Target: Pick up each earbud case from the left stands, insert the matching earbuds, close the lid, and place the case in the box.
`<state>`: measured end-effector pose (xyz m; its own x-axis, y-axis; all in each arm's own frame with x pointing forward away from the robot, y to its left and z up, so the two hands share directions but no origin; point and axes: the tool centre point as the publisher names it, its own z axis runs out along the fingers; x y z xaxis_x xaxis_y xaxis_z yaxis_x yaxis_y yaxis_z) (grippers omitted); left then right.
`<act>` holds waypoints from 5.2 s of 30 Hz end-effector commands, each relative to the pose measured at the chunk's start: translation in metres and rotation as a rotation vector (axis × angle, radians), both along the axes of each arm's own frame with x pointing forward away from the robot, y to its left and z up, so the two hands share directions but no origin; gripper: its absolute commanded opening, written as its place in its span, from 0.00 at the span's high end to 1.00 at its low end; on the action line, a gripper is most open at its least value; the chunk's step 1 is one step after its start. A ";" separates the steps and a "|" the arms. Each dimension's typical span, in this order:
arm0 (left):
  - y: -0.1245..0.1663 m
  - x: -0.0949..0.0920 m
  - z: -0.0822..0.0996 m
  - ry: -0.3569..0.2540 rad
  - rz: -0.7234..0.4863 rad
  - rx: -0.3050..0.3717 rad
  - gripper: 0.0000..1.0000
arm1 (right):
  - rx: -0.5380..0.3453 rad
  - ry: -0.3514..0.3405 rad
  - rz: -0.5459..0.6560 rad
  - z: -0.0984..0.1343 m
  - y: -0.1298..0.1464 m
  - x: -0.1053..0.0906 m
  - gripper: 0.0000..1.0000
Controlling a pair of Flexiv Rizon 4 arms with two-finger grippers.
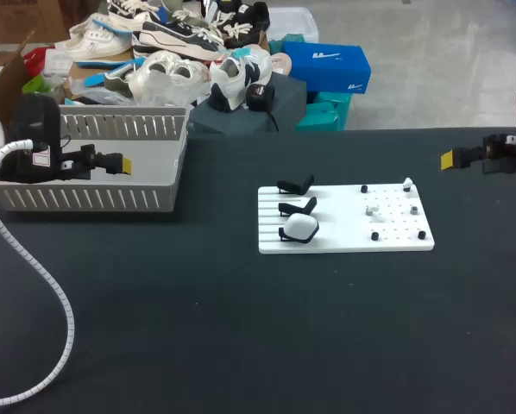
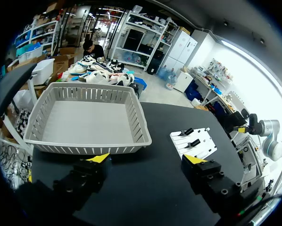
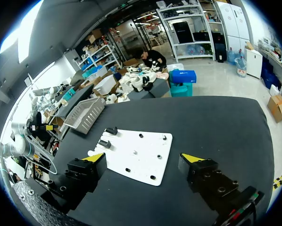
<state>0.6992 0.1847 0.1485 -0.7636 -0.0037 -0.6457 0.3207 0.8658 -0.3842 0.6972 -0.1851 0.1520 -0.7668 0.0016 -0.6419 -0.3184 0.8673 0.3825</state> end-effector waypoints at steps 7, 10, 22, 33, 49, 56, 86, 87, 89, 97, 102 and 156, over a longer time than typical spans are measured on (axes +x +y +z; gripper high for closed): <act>0.000 0.001 0.001 0.004 -0.001 0.003 0.00 | 0.004 -0.001 0.005 -0.001 -0.001 0.002 0.00; 0.000 0.001 0.001 0.004 -0.001 0.003 0.00 | 0.004 -0.001 0.005 -0.001 -0.001 0.002 0.00; 0.000 0.001 0.001 0.004 -0.001 0.003 0.00 | 0.004 -0.001 0.005 -0.001 -0.001 0.002 0.00; 0.000 0.001 0.001 0.004 -0.001 0.003 0.00 | 0.004 -0.001 0.005 -0.001 -0.001 0.002 0.00; 0.000 0.001 0.001 0.004 -0.001 0.003 0.00 | 0.004 -0.001 0.005 -0.001 -0.001 0.002 0.00; -0.001 0.002 0.002 0.001 -0.012 0.000 0.00 | 0.004 -0.001 0.005 -0.001 -0.001 0.002 0.00; -0.104 0.001 0.004 -0.401 -0.903 -0.002 0.00 | 0.004 -0.001 0.005 -0.001 -0.001 0.002 0.00; -0.110 0.000 0.002 -0.414 -0.937 0.004 0.00 | 0.004 -0.001 0.005 -0.001 -0.001 0.002 0.00; -0.117 -0.003 -0.001 -0.432 -1.001 0.007 0.00 | 0.004 -0.001 0.005 -0.001 -0.001 0.002 0.00; -0.151 -0.006 -0.020 -0.474 -1.134 0.005 0.00 | 0.004 -0.001 0.005 -0.001 -0.001 0.002 0.00; -0.168 -0.008 -0.032 -0.455 -1.179 -0.004 0.00 | 0.004 -0.001 0.005 -0.001 -0.001 0.002 0.00; -0.251 -0.011 -0.113 -0.503 -1.152 -0.068 0.36 | 0.004 -0.001 0.005 -0.001 -0.001 0.002 0.00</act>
